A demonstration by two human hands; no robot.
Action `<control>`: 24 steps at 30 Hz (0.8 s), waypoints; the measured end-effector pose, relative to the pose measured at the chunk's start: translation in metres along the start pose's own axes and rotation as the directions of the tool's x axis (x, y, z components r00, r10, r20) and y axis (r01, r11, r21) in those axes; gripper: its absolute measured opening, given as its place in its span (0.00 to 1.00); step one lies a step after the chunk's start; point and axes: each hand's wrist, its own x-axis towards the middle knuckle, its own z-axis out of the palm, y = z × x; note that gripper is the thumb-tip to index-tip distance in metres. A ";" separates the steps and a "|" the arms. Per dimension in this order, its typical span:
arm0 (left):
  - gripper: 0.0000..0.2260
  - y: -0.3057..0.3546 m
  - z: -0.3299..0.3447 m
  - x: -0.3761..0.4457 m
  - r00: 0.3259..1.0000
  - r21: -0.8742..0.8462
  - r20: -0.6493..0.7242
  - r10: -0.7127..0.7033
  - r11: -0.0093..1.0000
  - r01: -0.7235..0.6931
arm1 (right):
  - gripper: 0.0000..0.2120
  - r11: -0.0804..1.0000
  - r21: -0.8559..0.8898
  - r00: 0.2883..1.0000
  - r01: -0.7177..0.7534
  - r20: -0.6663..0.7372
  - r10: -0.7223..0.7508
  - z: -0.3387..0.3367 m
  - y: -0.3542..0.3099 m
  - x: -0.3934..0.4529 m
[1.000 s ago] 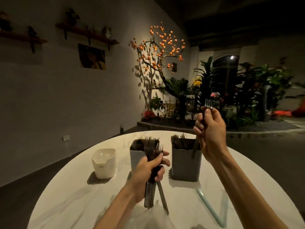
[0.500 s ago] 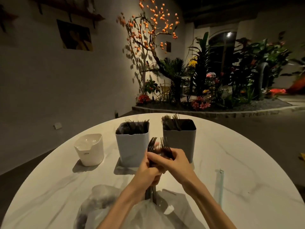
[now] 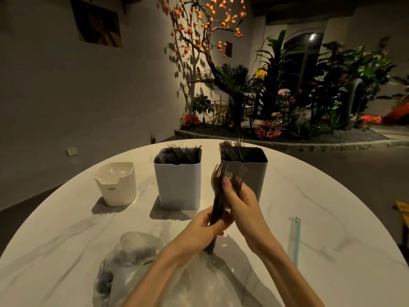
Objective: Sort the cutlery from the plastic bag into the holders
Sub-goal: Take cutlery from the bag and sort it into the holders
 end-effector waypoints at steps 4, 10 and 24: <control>0.19 -0.006 0.004 -0.001 1.000 0.068 0.016 -0.007 0.998 0.006 | 0.12 0.999 0.045 0.999 0.027 0.027 -0.028 0.002 -0.003 -0.005; 0.16 -0.026 0.001 0.012 1.000 0.344 -0.023 0.017 0.939 -0.008 | 0.17 0.994 0.082 0.996 -0.067 0.068 0.061 0.011 0.006 -0.008; 0.38 -0.002 -0.026 -0.005 0.956 -0.160 0.251 0.150 0.981 -0.111 | 0.41 0.928 0.296 0.958 -0.227 -0.106 0.268 0.009 0.013 -0.007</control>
